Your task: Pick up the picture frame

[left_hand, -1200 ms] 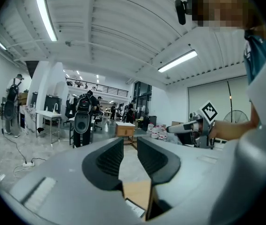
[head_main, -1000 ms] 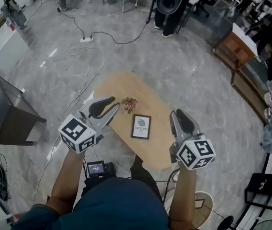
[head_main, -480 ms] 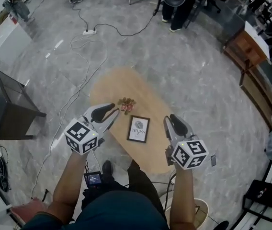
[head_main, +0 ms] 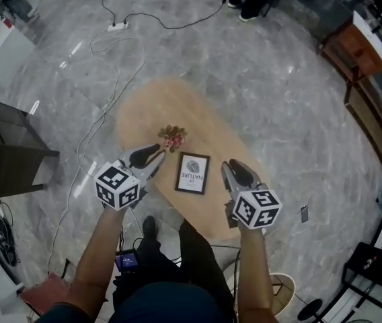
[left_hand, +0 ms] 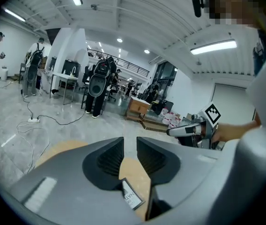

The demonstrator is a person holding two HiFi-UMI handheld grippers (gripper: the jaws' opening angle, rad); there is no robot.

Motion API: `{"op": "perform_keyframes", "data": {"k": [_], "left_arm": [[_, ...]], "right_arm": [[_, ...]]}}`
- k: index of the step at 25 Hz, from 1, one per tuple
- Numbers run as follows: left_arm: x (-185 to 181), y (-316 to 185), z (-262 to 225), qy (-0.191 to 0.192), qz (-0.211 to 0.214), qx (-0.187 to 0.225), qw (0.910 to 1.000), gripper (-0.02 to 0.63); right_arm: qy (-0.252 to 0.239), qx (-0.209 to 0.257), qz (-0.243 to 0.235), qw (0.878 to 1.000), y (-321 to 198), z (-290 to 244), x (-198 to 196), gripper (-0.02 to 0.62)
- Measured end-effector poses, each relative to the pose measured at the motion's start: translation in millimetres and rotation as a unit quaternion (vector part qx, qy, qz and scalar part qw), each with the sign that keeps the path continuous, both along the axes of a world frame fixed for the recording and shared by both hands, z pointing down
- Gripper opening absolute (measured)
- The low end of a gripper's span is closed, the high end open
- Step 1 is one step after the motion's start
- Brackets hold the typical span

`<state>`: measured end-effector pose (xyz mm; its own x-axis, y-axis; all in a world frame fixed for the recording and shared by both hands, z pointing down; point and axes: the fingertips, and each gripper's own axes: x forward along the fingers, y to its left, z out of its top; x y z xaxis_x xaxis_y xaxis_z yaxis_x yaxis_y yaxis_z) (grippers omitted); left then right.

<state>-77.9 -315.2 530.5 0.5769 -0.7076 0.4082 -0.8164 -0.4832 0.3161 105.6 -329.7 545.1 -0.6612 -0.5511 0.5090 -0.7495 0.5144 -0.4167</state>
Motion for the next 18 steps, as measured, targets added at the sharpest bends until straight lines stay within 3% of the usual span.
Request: {"op": "perform_keyframes", "data": {"k": [10,18], "left_arm": [[2.1,-9.4,127.9,0.004,-0.021,-0.087,0.9960,0.081],[8.4,-7.0,238.8,0.000,-0.026,-0.164,0.9861,0.081]], "right_arm": [[0.001,-0.074,0.014,0.997,-14.0,124.5,-0.8,0.077],[0.011,-0.141,0.020,0.990,-8.5,231.3,-0.9,0.077]]}}
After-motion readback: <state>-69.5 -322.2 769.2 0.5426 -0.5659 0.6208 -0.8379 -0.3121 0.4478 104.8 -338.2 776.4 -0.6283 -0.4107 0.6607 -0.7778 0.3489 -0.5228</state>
